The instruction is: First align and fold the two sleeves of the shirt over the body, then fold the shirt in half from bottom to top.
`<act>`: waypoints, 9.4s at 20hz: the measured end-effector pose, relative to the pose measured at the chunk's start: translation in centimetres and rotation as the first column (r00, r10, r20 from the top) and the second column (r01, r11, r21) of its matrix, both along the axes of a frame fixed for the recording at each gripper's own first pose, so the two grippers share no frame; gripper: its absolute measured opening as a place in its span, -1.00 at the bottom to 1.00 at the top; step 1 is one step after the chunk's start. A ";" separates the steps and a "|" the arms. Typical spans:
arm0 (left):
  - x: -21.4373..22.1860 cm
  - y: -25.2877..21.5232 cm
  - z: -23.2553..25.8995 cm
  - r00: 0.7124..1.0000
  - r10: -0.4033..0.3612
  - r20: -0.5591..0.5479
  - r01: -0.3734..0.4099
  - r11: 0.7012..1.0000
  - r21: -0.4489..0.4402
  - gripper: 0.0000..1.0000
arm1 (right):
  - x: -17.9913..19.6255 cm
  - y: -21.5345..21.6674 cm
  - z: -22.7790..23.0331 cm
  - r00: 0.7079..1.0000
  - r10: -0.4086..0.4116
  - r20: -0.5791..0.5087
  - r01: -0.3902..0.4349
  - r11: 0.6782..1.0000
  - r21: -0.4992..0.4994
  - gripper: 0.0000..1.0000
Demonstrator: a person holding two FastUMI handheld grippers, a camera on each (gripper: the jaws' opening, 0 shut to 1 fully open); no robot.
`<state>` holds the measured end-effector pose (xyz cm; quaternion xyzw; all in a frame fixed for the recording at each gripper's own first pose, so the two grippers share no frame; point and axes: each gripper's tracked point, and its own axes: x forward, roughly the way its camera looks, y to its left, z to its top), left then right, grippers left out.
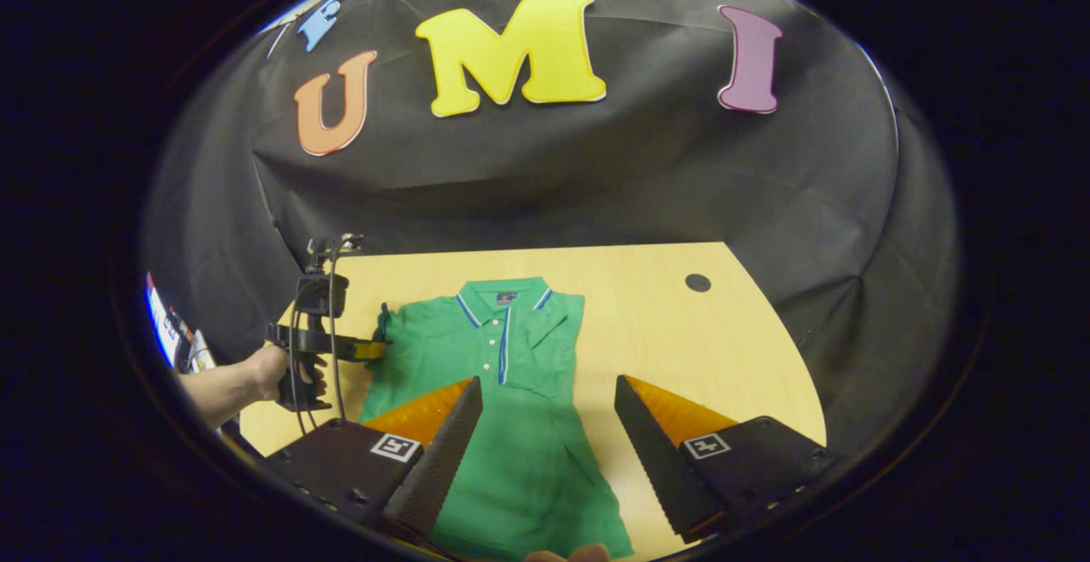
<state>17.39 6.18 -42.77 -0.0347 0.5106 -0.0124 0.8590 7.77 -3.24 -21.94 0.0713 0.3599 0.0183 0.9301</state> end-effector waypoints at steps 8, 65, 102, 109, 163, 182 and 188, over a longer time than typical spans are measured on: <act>0.4 -1.9 2.1 0.998 -0.038 0.042 0.045 0.982 -0.183 -1.00 | -0.2 0.4 -0.4 1.000 0.012 -0.005 -0.012 1.000 0.018 0.92; -34.5 -4.4 8.5 0.904 -0.002 0.428 0.006 1.000 -0.009 1.00 | -21.8 -6.1 -14.1 0.992 0.123 0.038 -0.117 0.986 -0.118 0.92; -31.1 -7.5 11.6 0.881 -0.058 0.470 0.113 0.990 -0.089 -0.88 | -20.1 -4.8 -11.8 0.997 0.063 -0.034 -0.062 0.997 0.044 -1.00; -24.3 -7.2 16.3 0.852 -0.045 0.521 0.107 0.990 -0.090 -0.89 | -12.6 -4.7 -6.2 0.997 0.068 0.028 -0.070 0.996 0.057 -1.00; 10.6 -3.2 14.4 0.782 0.067 0.620 -0.075 0.997 -0.014 1.00 | 22.8 -1.1 -7.0 0.976 0.069 0.207 -0.057 0.996 -0.062 0.94; -21.7 -8.1 42.9 0.567 0.019 0.823 -0.040 0.999 0.005 1.00 | -11.1 -0.3 21.1 0.818 -0.003 0.575 0.075 0.992 -0.102 0.90; -26.0 -8.9 44.8 0.543 0.026 0.839 -0.049 0.999 0.001 1.00 | -15.4 -0.7 23.2 0.800 -0.030 0.600 0.097 0.992 -0.080 0.92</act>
